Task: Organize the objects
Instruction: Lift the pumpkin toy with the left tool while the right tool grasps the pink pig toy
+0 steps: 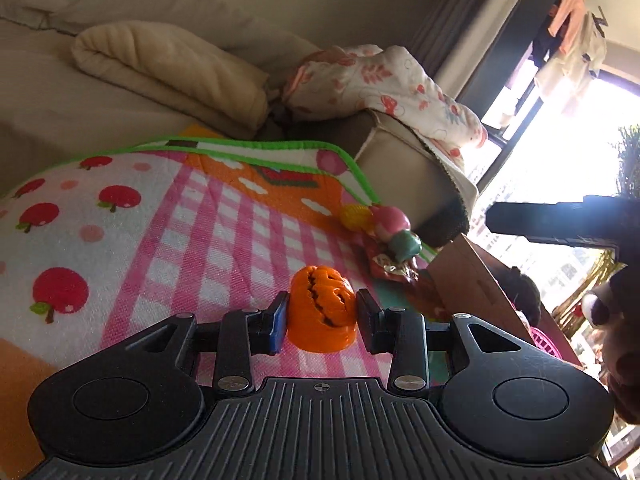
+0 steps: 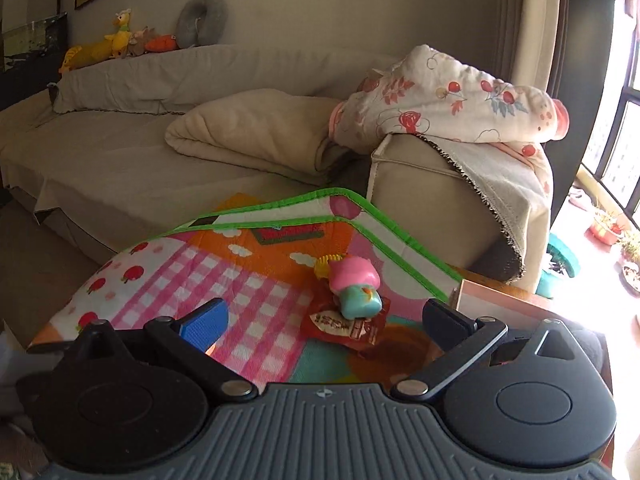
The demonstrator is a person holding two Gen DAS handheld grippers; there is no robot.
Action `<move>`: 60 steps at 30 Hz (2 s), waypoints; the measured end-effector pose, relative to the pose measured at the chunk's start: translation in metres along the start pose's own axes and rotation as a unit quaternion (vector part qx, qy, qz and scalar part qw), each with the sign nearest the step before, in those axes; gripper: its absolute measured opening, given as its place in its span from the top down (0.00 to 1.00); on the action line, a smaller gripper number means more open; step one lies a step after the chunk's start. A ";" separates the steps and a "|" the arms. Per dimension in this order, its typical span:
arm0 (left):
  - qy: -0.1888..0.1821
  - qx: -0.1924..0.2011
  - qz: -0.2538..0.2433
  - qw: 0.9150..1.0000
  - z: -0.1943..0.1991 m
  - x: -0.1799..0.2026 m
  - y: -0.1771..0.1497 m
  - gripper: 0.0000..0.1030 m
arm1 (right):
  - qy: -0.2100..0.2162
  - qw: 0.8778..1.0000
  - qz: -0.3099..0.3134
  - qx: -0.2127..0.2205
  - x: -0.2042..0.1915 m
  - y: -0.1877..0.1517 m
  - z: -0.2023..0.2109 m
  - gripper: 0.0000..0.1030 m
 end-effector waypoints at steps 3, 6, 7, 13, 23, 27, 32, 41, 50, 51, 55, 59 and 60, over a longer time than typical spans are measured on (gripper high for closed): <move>-0.006 0.005 -0.004 1.000 0.001 0.001 0.000 0.61 | -0.017 0.999 -0.002 -0.044 -0.004 0.022 -0.065 0.00; -0.012 0.008 0.000 1.000 0.002 0.002 0.000 0.61 | -0.068 0.995 0.007 -0.079 -0.003 0.029 -0.125 0.00; -0.014 0.008 0.003 1.000 0.002 0.001 0.000 0.61 | -0.078 0.993 0.001 -0.092 -0.001 0.029 -0.139 0.01; -0.023 0.009 0.024 0.999 0.003 -0.003 0.000 0.61 | -0.057 0.986 -0.027 -0.153 0.003 0.021 -0.178 0.39; -0.022 0.006 0.052 0.998 0.005 -0.011 -0.001 0.61 | 0.014 0.984 0.048 -0.171 -0.011 -0.026 -0.096 0.40; -0.021 0.004 0.055 0.998 0.004 -0.012 -0.001 0.61 | 0.063 0.981 0.062 -0.175 -0.022 -0.054 -0.053 0.40; -0.019 0.002 0.062 0.998 0.003 -0.015 -0.002 0.61 | 0.058 0.984 0.095 -0.142 -0.027 -0.087 -0.010 0.23; -0.022 -0.002 0.069 0.997 0.000 -0.016 -0.003 0.61 | -0.009 0.988 0.124 -0.091 -0.007 -0.141 0.037 0.23; -0.015 -0.003 0.054 0.998 0.001 -0.012 -0.002 0.61 | -0.052 0.997 0.010 -0.061 0.047 -0.178 0.076 0.13; -0.010 -0.004 0.047 0.999 0.001 -0.010 -0.002 0.61 | -0.052 0.997 0.001 -0.064 0.051 -0.183 0.076 0.13; 0.004 -0.015 0.012 1.000 0.010 0.008 -0.009 0.61 | -0.052 0.997 -0.005 -0.059 0.056 -0.199 0.080 0.13; -0.005 -0.045 -0.001 0.999 0.020 0.034 -0.030 0.61 | -0.032 0.999 -0.021 -0.034 0.058 -0.196 0.079 0.13; -0.006 -0.053 -0.011 0.998 0.022 0.042 -0.035 0.61 | -0.022 0.999 -0.014 -0.032 0.056 -0.194 0.076 0.13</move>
Point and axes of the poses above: each gripper's, at about its wrist camera, not at the fingertips, and z roughly against the way its jaws point, x to its right, y to its top, the point moved 9 cm from there along -z, roughly the way its jaws point, and after that the axes turned 10 degrees about -y, right-handed, at the moved point
